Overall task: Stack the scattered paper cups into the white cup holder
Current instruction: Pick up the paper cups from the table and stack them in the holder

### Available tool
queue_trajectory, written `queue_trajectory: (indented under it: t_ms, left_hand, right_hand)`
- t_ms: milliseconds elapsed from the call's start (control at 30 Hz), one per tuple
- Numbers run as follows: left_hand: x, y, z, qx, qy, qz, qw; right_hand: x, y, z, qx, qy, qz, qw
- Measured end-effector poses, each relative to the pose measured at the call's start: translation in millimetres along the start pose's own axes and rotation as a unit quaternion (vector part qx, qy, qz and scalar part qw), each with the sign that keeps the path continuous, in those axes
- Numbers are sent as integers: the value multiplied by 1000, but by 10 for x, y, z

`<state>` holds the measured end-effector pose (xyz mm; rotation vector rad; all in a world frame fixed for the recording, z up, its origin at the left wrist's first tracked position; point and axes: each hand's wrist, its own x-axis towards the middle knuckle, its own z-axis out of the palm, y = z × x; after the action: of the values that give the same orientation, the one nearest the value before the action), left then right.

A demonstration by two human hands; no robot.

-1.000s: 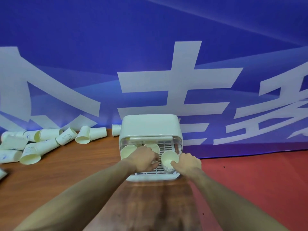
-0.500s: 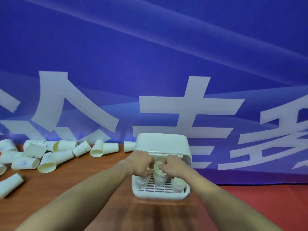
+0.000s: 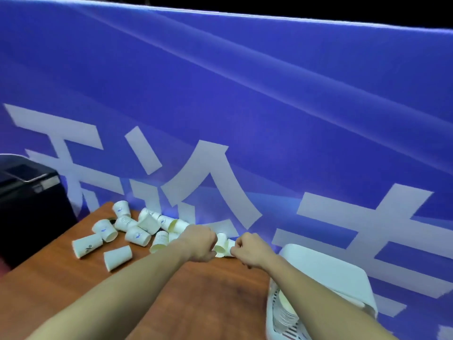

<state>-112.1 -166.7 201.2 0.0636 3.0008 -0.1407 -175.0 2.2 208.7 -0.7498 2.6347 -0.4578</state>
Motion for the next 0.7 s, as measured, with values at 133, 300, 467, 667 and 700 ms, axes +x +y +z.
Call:
queue_trajectory:
  t_ms: [133,300,467,667,700]
  left_hand:
    - [-307,-722,189,-3,-11,-61,998]
    - [-636,-1506,476,-20,-24,-124,992]
    - [-974,-2163,761,-46,-36,-172,983]
    - [-1205,-2839,1100,-69,-67,-211,973]
    - [-1237,-2942,1158,-73,-65,-217,971]
  right_hand:
    - [280,-583,231,-21,-13,-34,999]
    - [631,-1242,531,-32,-30,-58,997]
    - [1008,-1895,879,-64,-66,-89,992]
    - [1319,-2522,1293,-87,-101,-123,983]
    - [1379,-2614,1356,-91,-105,-127,982]
